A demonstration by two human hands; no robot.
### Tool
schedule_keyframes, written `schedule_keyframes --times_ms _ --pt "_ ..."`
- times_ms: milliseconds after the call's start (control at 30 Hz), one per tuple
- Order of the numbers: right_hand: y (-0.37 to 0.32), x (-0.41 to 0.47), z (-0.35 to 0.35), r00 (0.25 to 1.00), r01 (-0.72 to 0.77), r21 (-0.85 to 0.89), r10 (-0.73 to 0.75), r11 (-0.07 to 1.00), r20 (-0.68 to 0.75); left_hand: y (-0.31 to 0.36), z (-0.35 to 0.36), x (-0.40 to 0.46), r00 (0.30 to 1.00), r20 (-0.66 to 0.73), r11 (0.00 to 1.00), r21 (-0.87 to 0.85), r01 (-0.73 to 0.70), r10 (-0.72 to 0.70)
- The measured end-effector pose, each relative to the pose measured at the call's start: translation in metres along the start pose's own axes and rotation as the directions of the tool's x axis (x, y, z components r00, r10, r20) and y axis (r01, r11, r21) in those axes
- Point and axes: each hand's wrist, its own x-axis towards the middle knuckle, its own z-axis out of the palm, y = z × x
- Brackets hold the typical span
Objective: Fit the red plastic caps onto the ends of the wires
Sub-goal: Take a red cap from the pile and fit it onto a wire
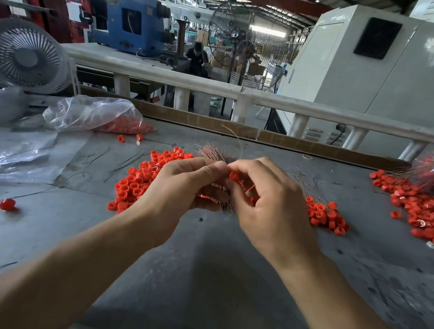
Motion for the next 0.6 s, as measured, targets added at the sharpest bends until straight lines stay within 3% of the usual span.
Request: schedule_keyframes --times_ms 267,400,600 --pt "-0.006 -0.004 0.006 0.991 0.072 0.024 -0.075 0.997 0.115 0.003 -0.006 0.003 0.986 -0.137 0.993 0.078 -0.087 0.097" --pt "-0.005 -0.003 0.007 0.987 0.074 0.0 -0.073 0.997 0.141 0.006 -0.008 0.005 0.973 -0.215 0.994 0.083 -0.07 0.086" --pt "-0.002 -0.003 0.006 0.983 0.086 -0.022 -0.082 0.996 0.163 0.004 -0.014 0.008 0.972 -0.22 0.973 0.23 -0.033 0.085"
